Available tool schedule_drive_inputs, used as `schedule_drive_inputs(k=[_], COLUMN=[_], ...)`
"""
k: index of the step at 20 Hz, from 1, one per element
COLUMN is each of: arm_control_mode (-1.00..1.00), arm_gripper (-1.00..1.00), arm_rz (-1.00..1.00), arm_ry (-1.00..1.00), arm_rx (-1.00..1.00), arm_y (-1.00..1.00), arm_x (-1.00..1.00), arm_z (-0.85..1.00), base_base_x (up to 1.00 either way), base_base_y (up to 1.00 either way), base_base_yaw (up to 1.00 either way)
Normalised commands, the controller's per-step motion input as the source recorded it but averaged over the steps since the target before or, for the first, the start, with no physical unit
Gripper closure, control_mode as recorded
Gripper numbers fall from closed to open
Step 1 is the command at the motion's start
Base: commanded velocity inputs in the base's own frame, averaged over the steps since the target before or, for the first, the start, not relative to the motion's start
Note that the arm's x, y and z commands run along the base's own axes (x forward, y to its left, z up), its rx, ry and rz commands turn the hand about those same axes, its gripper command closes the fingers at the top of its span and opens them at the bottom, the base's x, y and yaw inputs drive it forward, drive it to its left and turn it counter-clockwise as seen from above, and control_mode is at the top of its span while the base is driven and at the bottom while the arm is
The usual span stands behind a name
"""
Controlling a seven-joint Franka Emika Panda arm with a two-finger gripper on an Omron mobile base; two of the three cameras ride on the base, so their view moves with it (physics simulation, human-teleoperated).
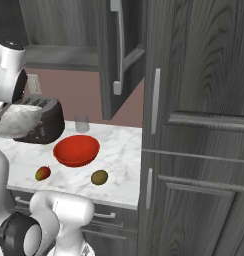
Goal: Pick both bowls and place them on the counter. Then place the potato in one bowl and place the mango in the other bowl.
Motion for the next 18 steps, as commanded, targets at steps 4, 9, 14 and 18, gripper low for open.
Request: schedule_drive_inputs(k=[4,9,14,18], arm_control_mode=[-1.0,-1.0,-1.0,-1.0], arm_gripper=[1.0,1.0,1.0,1.0], arm_rz=[0.0,0.0,0.0,0.0], arm_ry=[0.16,0.05,0.03,0.0], arm_rx=[0.09,0.03,0.0,0.0], arm_y=[0.12,0.25,0.33,0.44], arm_x=[0.2,0.58,0.67,0.6], arm_z=[-0.92,-0.75,-0.6,-0.52], base_base_x=[0.0,0.0,0.0,0.0], base_base_y=[0.0,0.0,0.0,0.0], base_base_yaw=[0.0,0.0,0.0,0.0])
